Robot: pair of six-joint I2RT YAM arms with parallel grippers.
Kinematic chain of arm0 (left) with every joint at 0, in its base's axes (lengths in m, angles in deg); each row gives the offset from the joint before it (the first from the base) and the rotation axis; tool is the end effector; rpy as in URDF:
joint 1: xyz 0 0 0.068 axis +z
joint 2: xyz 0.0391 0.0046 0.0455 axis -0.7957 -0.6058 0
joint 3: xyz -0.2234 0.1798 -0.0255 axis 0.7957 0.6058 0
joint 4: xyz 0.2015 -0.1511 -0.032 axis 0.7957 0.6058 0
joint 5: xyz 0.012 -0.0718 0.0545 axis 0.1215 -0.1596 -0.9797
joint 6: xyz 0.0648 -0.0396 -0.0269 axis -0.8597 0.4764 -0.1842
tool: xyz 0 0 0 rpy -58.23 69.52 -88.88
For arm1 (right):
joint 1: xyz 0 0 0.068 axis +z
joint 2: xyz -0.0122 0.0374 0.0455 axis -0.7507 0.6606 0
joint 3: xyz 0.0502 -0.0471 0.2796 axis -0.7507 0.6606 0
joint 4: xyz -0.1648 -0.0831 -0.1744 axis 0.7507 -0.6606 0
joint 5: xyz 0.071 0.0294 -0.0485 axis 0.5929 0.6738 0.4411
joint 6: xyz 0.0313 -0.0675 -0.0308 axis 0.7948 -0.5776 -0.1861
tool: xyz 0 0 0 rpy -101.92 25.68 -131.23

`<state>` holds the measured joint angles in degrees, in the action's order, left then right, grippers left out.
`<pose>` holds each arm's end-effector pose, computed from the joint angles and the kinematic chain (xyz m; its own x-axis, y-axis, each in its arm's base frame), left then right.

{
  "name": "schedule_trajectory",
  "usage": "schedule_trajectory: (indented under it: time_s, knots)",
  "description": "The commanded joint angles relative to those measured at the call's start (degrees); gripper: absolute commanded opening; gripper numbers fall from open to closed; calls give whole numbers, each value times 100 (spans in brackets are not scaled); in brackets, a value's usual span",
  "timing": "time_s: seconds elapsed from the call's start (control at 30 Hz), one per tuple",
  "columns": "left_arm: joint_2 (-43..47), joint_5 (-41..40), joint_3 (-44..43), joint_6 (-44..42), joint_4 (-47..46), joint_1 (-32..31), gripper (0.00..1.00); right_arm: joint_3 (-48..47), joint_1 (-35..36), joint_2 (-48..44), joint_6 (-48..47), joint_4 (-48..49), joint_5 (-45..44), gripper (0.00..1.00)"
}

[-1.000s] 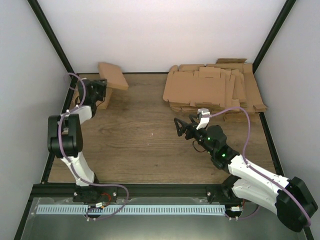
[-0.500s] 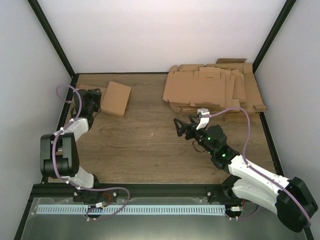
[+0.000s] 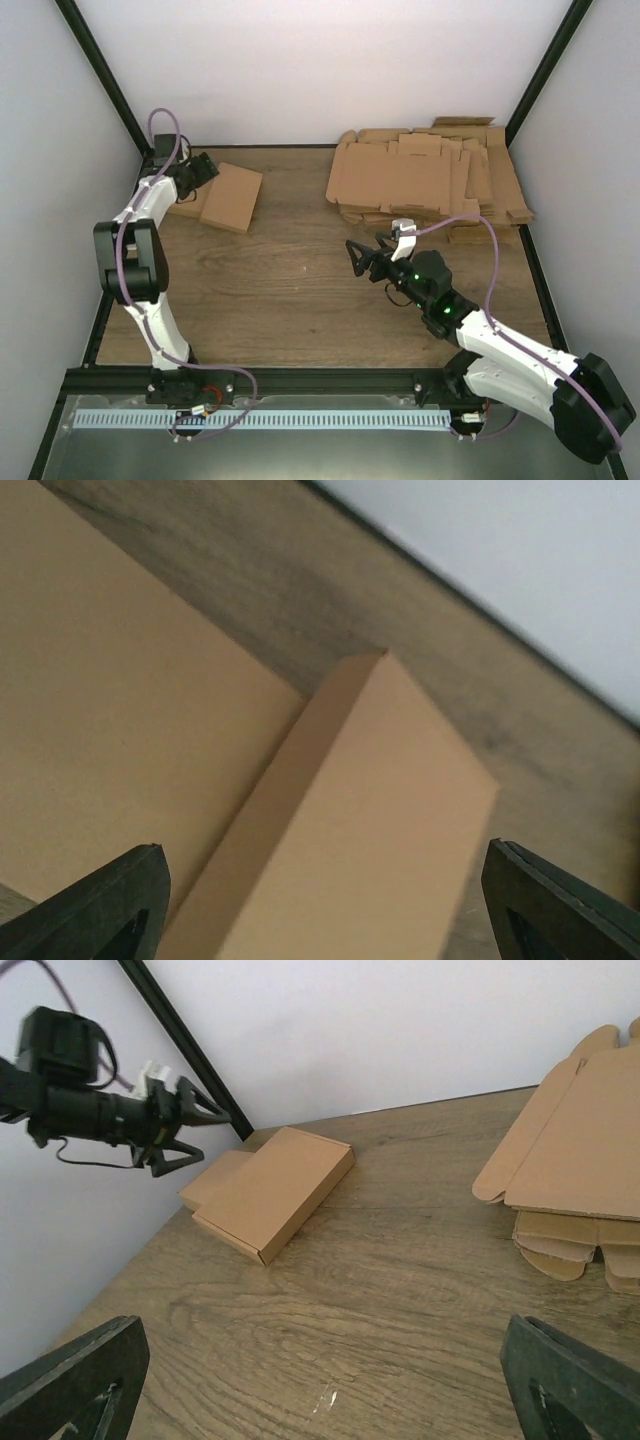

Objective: Fold the paper box

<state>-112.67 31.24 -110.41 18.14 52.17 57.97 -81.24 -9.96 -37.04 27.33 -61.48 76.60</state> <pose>0.4484 0.0315 0.2414 -0.5851 -0.5680 -0.5788 -0.3413 0.8200 -0.4595 0.1783 0.1405 0.2496 -0.3585 0.2909 -0.8871 -0.4974 0.7446 0.4452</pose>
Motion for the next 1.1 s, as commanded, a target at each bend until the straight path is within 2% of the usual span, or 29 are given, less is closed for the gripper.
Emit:
schedule_trajectory:
  time_s: [0.0,0.1,0.3,0.37,0.5,0.63,0.87,1.07]
  knots:
    - [-638,376,-714,-1602,1679,75,88,-175,-47,-160,14,-23,57,100]
    - [-892,795,-1013,-1928,2025,169,88,-209,-46,-171,41,-49,163,100]
    - [-1050,299,-1095,-1983,2426,292,88,-255,-44,-227,73,-120,293,100]
    - [-1028,420,-974,-1992,2396,292,88,-257,-46,-225,89,-114,337,100]
    - [-1057,771,-785,-1902,2523,277,80,-268,-42,-194,132,-111,421,100]
    - [-585,1217,-10,-1601,1909,289,82,-283,-51,-155,165,-81,465,100]
    - [-753,1779,124,-1295,1754,355,78,-278,-46,-152,197,-104,510,100]
    - [-467,2809,706,-931,1113,564,77,-295,-42,-163,182,-137,472,100]
